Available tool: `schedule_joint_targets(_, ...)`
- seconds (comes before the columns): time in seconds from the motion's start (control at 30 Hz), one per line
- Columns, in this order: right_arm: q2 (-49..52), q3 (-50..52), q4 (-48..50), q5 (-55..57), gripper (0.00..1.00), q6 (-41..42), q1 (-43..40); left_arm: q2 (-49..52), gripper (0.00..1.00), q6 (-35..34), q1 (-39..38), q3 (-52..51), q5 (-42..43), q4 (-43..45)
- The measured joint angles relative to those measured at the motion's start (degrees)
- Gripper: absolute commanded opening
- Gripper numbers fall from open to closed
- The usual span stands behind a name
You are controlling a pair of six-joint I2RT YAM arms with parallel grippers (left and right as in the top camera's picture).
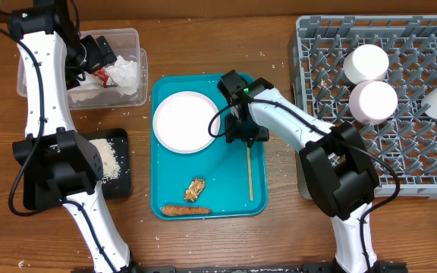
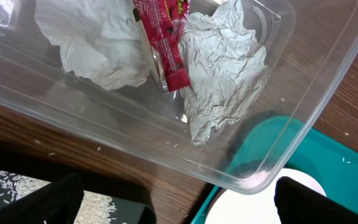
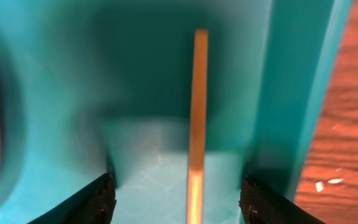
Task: Sort waste into correct bins and load items into the dishwasher
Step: 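Grasp the wooden stick with the right gripper and lift it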
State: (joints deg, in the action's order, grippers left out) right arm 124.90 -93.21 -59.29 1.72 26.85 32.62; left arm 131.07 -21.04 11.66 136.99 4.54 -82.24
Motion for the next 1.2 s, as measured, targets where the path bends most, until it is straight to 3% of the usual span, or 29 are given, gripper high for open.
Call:
schedule_joint_targets(0.2,0.0,0.1,-1.3,-1.2,0.51,0.0,0.0,0.0,1.0,0.0,0.0,0.0,0.0,0.0)
schedule_joint_targets(0.87,0.0,0.4,-5.7,-2.7,0.33,0.1,1.1,0.0,1.0,0.0,0.0,0.0,0.0,0.0)
schedule_joint_targets(1.2,0.0,0.4,-5.9,-2.8,0.15,0.3,1.6,0.0,1.0,0.0,0.0,0.0,0.0,0.0)
